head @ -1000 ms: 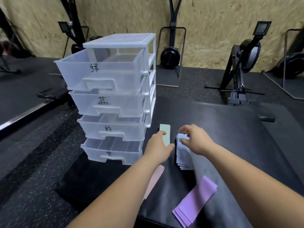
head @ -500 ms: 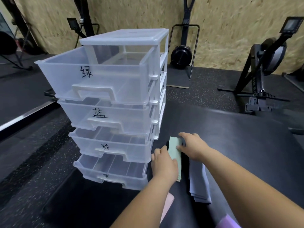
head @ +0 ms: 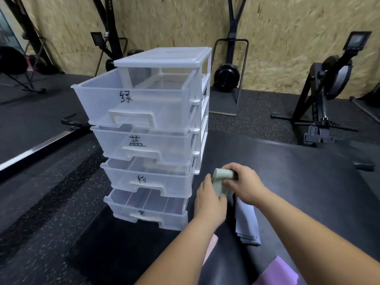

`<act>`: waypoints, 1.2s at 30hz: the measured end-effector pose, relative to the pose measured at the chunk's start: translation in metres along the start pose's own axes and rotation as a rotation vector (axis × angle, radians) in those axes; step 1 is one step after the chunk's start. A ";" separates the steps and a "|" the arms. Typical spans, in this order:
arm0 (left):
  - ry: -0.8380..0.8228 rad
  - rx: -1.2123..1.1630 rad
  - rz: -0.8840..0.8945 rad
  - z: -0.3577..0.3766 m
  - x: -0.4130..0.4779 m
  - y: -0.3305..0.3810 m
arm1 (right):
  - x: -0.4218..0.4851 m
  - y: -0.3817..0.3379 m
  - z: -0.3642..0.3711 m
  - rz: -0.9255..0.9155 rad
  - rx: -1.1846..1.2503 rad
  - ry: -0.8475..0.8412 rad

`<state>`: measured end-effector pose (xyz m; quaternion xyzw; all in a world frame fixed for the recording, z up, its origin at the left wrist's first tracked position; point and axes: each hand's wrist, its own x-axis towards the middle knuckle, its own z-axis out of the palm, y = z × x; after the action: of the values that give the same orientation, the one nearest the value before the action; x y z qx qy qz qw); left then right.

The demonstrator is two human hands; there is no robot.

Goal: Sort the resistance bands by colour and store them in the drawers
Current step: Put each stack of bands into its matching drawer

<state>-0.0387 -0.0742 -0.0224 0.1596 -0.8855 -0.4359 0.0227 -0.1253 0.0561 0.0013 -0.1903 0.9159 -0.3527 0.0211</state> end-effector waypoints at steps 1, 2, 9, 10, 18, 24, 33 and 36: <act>0.017 -0.036 0.029 -0.003 -0.007 0.004 | -0.008 -0.006 -0.008 -0.022 0.022 0.006; 0.034 -0.064 0.055 -0.007 -0.015 0.008 | -0.016 -0.013 -0.015 -0.039 0.048 0.013; 0.150 -0.189 0.149 -0.054 -0.076 0.051 | -0.074 -0.070 -0.071 -0.129 0.235 0.054; 0.158 -0.198 0.162 -0.062 -0.083 0.055 | -0.082 -0.078 -0.077 -0.144 0.264 0.055; 0.055 -0.378 0.248 -0.140 -0.127 0.075 | -0.129 -0.139 -0.111 -0.197 0.424 0.050; 0.013 -0.620 0.299 -0.196 -0.145 0.087 | -0.147 -0.199 -0.105 -0.187 0.647 0.097; 0.127 -0.775 0.362 -0.271 -0.137 0.095 | -0.134 -0.281 -0.104 -0.234 0.584 0.080; 0.173 -0.702 0.325 -0.293 -0.123 0.087 | -0.109 -0.308 -0.117 -0.259 0.474 0.057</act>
<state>0.1076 -0.2112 0.2387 0.0362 -0.6913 -0.6877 0.2189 0.0588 -0.0387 0.2805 -0.2856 0.7760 -0.5622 -0.0060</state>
